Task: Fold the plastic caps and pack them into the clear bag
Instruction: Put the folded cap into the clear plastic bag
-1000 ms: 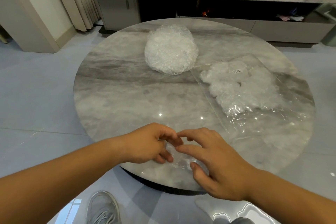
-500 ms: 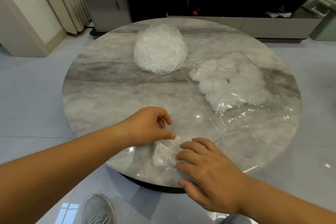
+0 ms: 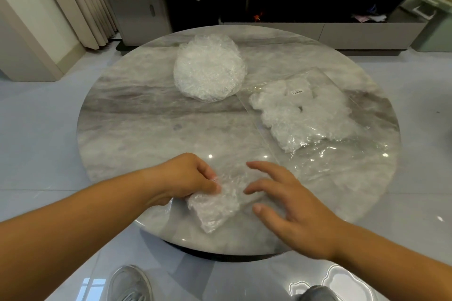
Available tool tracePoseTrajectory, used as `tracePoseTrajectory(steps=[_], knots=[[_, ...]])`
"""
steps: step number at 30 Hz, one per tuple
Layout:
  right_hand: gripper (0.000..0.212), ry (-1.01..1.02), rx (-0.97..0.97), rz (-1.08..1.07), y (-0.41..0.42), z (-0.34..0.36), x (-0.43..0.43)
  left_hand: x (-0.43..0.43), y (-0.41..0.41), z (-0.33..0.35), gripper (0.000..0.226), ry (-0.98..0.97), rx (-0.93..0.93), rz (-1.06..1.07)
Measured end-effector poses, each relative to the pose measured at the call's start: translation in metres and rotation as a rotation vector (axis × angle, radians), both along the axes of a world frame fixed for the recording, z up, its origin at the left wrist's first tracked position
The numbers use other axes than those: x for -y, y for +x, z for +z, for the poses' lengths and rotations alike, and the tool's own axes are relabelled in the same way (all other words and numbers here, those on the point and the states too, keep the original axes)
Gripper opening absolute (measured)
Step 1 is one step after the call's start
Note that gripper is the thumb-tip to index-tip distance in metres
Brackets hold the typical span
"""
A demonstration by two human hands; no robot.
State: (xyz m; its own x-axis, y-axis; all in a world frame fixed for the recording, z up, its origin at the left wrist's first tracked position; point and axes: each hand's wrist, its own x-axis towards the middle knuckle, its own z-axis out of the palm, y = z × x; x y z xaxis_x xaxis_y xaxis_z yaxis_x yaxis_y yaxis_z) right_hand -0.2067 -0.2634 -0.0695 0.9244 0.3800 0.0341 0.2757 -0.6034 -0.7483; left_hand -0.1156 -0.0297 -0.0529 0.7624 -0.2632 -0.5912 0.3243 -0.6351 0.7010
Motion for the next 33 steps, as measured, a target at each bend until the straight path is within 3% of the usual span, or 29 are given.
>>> tracePoseTrajectory(steps=[4, 8, 11, 16, 18, 23, 27, 33], knots=[[0.018, 0.363, -0.366, -0.306, 0.012, 0.008, -0.018, -0.004, -0.006, 0.0, 0.011, -0.251, -0.1, 0.196], [0.032, 0.564, -0.54, -0.345, 0.024, 0.01, -0.031, -0.012, -0.008, 0.001, 0.014, -0.409, -0.142, 0.286], [0.049, 0.716, -0.658, -0.377, 0.03, 0.013, -0.039, -0.016, -0.01, -0.001, 0.017, -0.425, -0.147, 0.286], [0.051, 0.877, -0.719, -0.394, 0.037, 0.017, -0.045, -0.021, -0.013, -0.006, 0.02, -0.42, -0.185, 0.247], [0.049, 0.872, -0.669, -0.359, 0.038, 0.015, -0.045, -0.022, -0.014, -0.007, 0.02, -0.425, -0.208, 0.229], [0.047, 0.595, -0.411, -0.201, 0.036, 0.013, -0.045, -0.02, -0.016, -0.006, 0.022, -0.396, -0.183, 0.232], [0.062, 0.367, -0.189, -0.066, 0.028, 0.004, -0.039, -0.019, -0.018, -0.008, 0.025, -0.389, -0.148, 0.264], [0.045, -0.119, 0.384, 0.232, 0.022, -0.009, -0.026, -0.025, -0.012, -0.007, 0.04, -0.484, -0.239, 0.306]])
